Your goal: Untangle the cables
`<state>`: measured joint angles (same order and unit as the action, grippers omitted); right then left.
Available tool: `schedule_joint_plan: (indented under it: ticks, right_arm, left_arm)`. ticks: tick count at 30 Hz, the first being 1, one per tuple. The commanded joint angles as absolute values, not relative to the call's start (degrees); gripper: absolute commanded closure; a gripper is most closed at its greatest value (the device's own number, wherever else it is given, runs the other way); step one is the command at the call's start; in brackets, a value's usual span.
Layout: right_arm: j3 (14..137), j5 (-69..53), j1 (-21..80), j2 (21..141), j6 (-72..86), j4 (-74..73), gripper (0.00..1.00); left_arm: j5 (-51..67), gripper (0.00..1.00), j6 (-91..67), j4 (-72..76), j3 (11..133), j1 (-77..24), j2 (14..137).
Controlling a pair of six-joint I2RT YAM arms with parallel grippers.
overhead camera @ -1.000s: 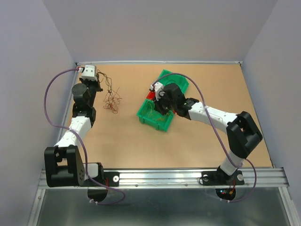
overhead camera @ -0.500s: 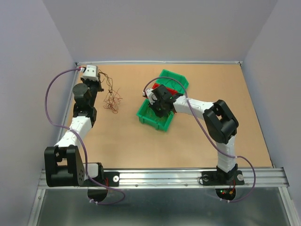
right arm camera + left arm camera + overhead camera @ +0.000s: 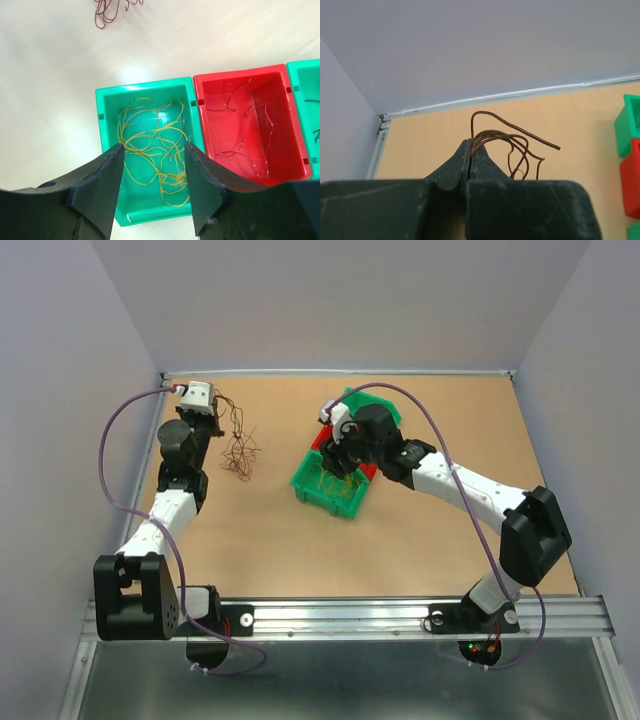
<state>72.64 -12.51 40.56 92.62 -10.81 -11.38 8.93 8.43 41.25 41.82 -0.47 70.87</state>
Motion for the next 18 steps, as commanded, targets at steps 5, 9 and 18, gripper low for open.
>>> schedule_joint_plan:
  ticks: [5,9,18]
  right_arm:
    - [68.30,-13.97,40.87,90.00,-9.76,-4.58,0.36]
    - [66.28,-20.53,40.87,88.25,-12.12,-0.98,0.22]
    - [60.39,-25.23,43.32,88.77,-8.00,23.09,0.22]
  left_arm:
    - [10.55,1.00,9.58,45.00,40.96,-1.67,66.89]
    - [11.95,1.00,9.58,43.86,41.22,-1.85,64.96]
    - [20.82,1.00,9.23,37.79,42.45,-2.63,57.93]
